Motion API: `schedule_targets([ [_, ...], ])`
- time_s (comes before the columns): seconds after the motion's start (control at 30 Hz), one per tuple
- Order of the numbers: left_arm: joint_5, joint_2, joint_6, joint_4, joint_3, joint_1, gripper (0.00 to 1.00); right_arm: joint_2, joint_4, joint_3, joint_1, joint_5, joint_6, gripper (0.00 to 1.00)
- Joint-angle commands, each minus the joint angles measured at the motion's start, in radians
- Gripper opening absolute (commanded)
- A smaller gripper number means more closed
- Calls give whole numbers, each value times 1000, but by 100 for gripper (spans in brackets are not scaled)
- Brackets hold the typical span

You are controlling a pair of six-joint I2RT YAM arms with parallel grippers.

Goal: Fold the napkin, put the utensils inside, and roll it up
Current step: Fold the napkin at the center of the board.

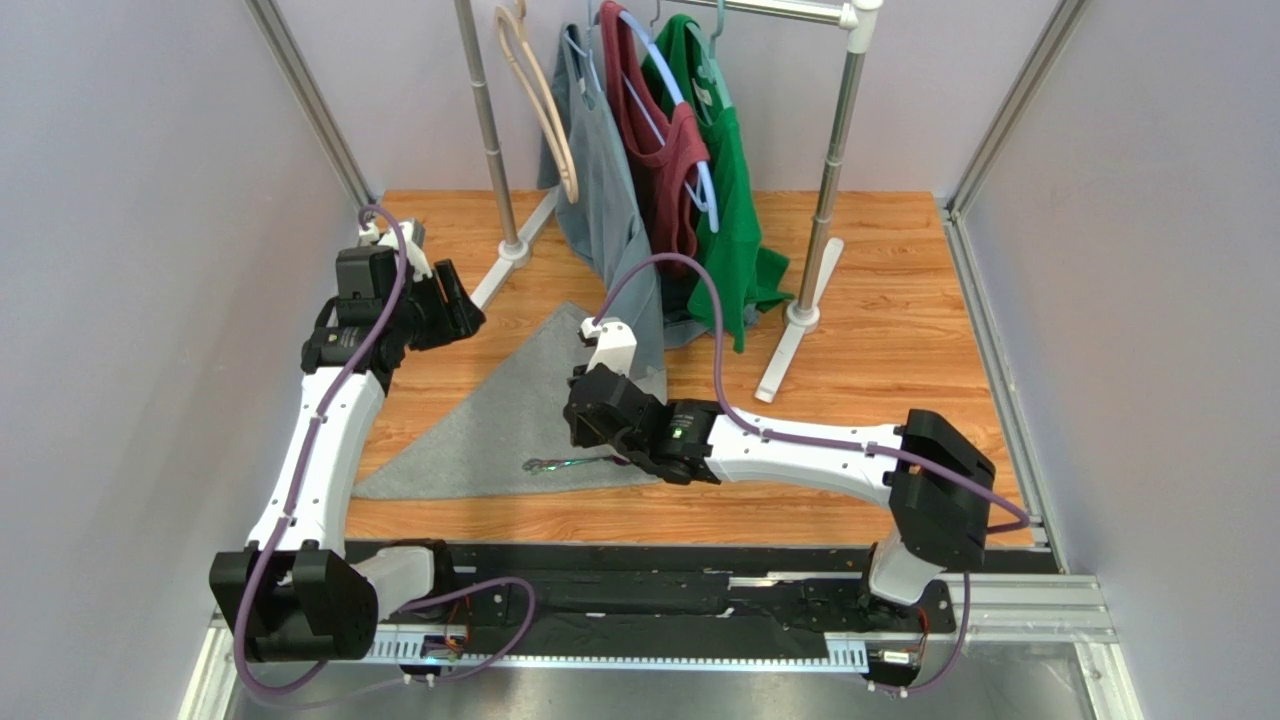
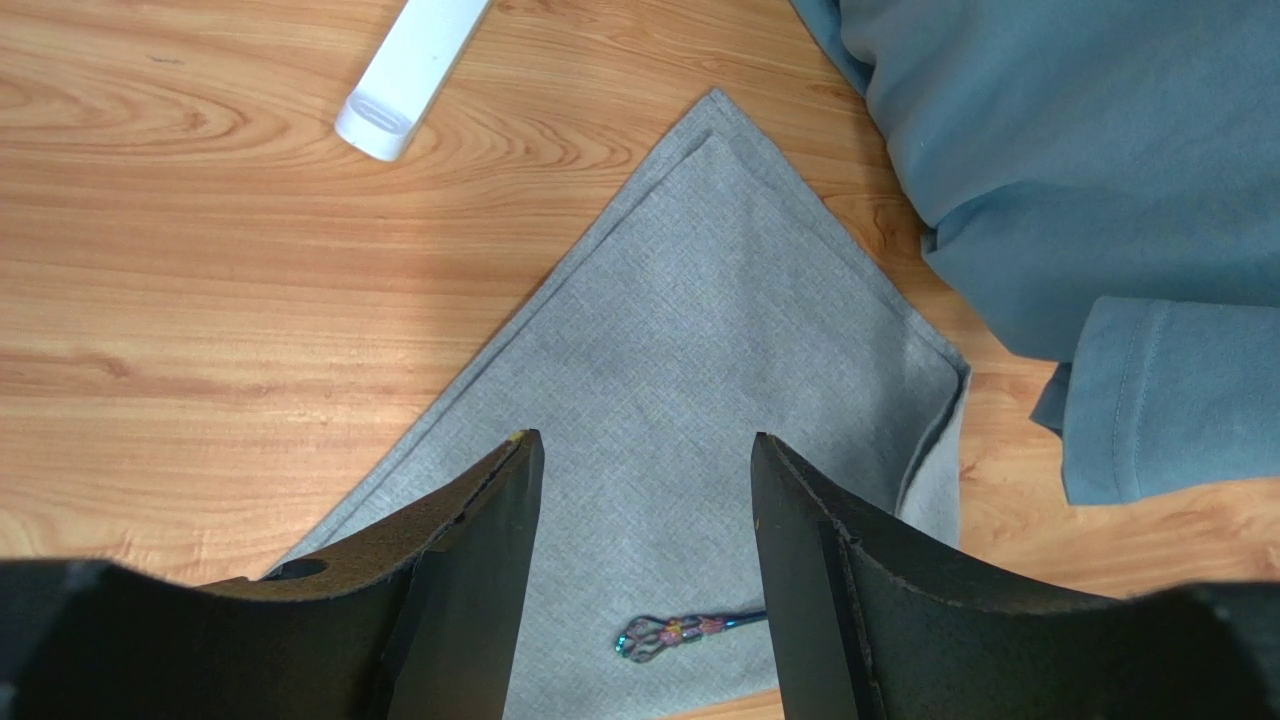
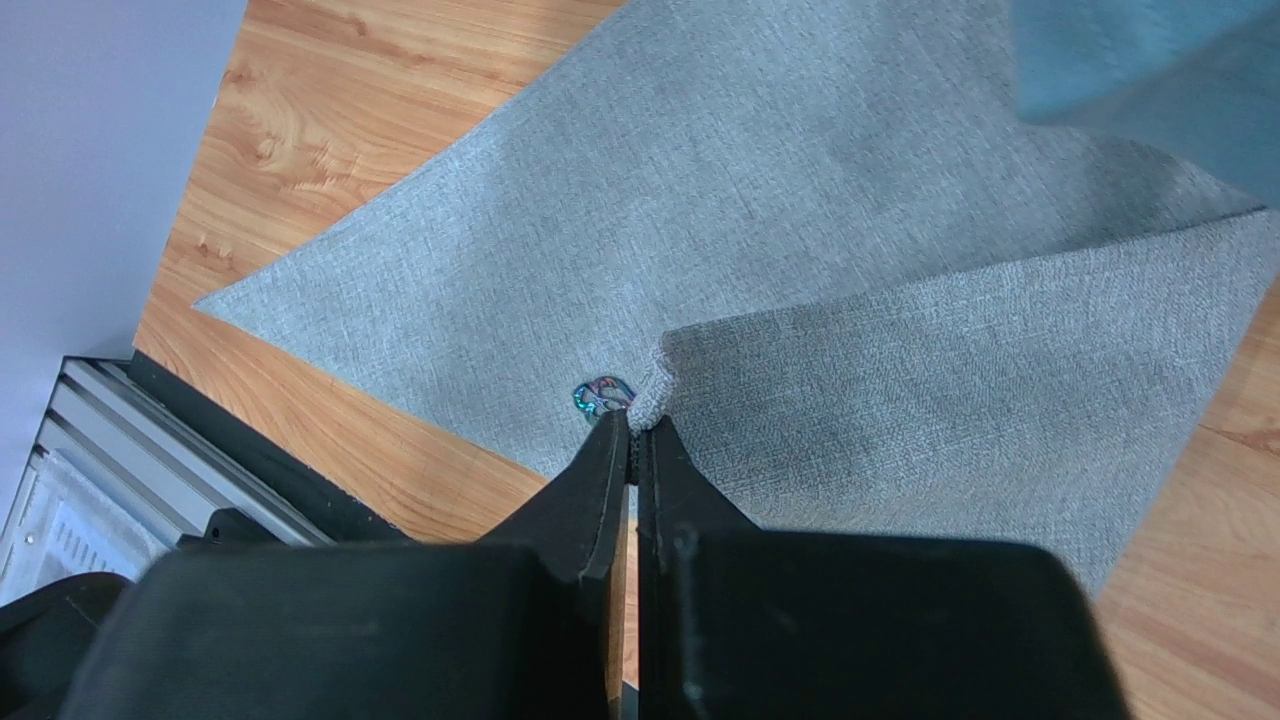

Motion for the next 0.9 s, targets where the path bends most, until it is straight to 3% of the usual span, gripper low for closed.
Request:
schedule_targets([
  [0.0,8,-22,2,25,3,5,62,37,82,76,5,-40,-56,0],
  [0.87,9,-13,3,25,4,5,62,196,105,178,38,-161,-133,0],
])
